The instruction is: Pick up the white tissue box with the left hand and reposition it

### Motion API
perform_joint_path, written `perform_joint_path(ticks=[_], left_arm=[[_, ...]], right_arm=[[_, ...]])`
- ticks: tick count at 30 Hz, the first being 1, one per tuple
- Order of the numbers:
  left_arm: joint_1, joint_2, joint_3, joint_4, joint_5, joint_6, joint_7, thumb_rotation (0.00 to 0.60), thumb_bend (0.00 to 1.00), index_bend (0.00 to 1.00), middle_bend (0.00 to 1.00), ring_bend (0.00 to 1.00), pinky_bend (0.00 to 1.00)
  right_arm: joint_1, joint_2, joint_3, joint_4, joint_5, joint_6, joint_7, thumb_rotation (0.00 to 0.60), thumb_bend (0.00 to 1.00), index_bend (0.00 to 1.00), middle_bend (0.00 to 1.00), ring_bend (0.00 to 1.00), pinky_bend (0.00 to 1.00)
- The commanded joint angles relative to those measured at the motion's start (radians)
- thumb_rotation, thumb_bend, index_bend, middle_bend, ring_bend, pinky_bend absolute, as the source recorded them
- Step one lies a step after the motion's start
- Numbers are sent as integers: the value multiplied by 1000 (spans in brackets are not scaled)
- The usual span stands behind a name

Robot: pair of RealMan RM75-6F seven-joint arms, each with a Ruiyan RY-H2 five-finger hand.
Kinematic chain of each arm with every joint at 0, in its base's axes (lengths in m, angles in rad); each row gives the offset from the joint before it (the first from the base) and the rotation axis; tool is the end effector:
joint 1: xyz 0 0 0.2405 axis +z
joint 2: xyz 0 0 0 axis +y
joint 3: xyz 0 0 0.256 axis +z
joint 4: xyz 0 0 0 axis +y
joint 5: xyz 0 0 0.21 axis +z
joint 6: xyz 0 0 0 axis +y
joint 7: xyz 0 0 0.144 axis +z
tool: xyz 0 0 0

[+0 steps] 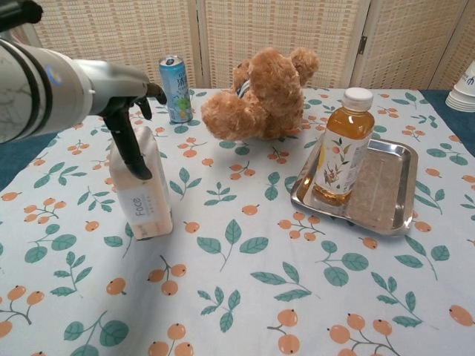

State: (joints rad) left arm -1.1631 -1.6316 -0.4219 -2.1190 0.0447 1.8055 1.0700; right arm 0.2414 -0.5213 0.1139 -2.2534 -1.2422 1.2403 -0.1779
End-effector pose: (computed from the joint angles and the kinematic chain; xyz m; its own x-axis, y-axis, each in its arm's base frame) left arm -0.0180 0.2870 0.0223 0.4859 0.3870 0.7836 0.8465 0.0149 -0.5323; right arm -0.2027 -0.2084 0.2466 0.4775 -0.1609 0.8638 -0.8752 -0.0011 0.4837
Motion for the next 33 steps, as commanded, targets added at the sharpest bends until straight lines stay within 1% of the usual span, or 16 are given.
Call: perform_joint_path(ticks=[1, 11, 20, 22, 25, 30, 33], left_arm=[[8, -2, 7, 18, 4, -8, 10, 600, 140, 3, 127, 48, 159], [40, 13, 4, 47, -6, -43, 39, 600, 139, 6, 136, 53, 174], [63, 11, 27, 68, 13, -69, 50, 600, 139, 75, 203, 117, 211], [66, 9, 37, 73, 27, -70, 51, 600, 142, 101, 230, 142, 225], [70, 4, 47, 78, 42, -71, 56, 600, 148, 164, 298, 205, 260], [76, -1, 65, 86, 71, -69, 67, 600, 169, 300, 441, 325, 316], [81, -3, 66, 88, 81, -70, 69, 600, 180, 332, 475, 354, 332]], right_arm=[[-3, 3, 3, 1, 1, 7, 7, 600, 118, 171, 48, 0, 0], [0, -1, 6, 10, 12, 2, 7, 600, 118, 172, 48, 0, 0], [3, -6, 8, 10, 22, 2, -2, 600, 117, 172, 48, 0, 0], [3, -6, 8, 11, 24, 0, -3, 600, 117, 172, 48, 0, 0], [4, -6, 8, 11, 24, -1, -3, 600, 117, 172, 48, 0, 0], [5, -5, 9, 12, 28, -3, -3, 600, 118, 172, 48, 0, 0], [5, -5, 10, 13, 29, -2, 0, 600, 118, 172, 48, 0, 0]])
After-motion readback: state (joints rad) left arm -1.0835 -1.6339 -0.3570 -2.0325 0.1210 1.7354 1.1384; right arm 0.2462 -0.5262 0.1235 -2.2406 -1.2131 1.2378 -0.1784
